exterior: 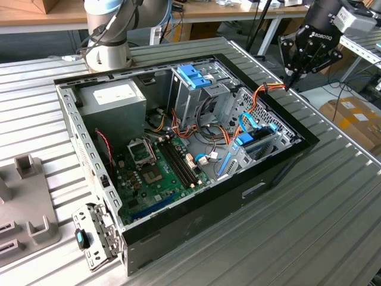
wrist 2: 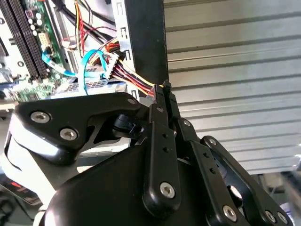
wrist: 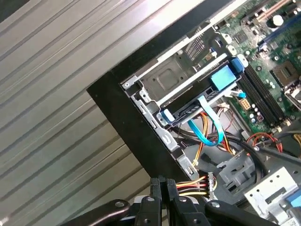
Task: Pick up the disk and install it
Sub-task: 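Insert the second disk wire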
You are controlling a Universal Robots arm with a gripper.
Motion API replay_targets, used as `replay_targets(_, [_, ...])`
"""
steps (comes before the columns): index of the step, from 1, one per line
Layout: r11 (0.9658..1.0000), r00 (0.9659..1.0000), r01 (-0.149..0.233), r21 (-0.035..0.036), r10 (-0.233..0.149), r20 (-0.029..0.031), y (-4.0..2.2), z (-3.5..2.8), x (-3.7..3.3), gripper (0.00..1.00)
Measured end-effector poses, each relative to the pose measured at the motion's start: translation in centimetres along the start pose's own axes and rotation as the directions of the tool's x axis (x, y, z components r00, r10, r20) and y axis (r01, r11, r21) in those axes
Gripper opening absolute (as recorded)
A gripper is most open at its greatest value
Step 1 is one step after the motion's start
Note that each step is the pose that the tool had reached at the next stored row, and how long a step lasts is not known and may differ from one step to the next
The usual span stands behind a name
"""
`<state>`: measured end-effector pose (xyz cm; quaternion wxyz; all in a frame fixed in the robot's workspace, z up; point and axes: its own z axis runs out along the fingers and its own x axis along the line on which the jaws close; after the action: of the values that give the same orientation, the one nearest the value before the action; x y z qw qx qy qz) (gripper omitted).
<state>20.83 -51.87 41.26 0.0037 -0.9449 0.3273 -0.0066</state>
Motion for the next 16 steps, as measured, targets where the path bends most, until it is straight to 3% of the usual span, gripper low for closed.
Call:
replay_targets(1, [0.9996, 0.9996, -0.030, -0.0003, 0.030, -0.0004, 0.00, 0.01, 0.00, 0.16])
replay_targets(3, [0.9944, 0.9944, -0.105, -0.0010, 0.105, -0.0013, 0.00, 0.04, 0.00, 0.16])
replay_targets(7, [0.9833, 0.9833, -0.182, -0.0017, 0.182, -0.0022, 0.00, 0.08, 0.00, 0.16])
replay_targets(10, [0.9718, 0.9718, -0.236, -0.0020, 0.236, -0.0030, 0.00, 0.10, 0.00, 0.16])
replay_targets(12, [0.9615, 0.9615, -0.275, -0.0023, 0.275, -0.0035, 0.00, 0.11, 0.00, 0.16])
replay_targets(14, [0.9317, 0.9317, -0.363, -0.0029, 0.363, -0.0048, 0.00, 0.14, 0.00, 0.16])
replay_targets(15, [0.9209, 0.9209, -0.390, -0.0030, 0.390, -0.0052, 0.00, 0.16, 0.00, 0.16])
replay_targets(16, [0.9144, 0.9144, -0.405, -0.0031, 0.405, -0.0055, 0.00, 0.16, 0.00, 0.16])
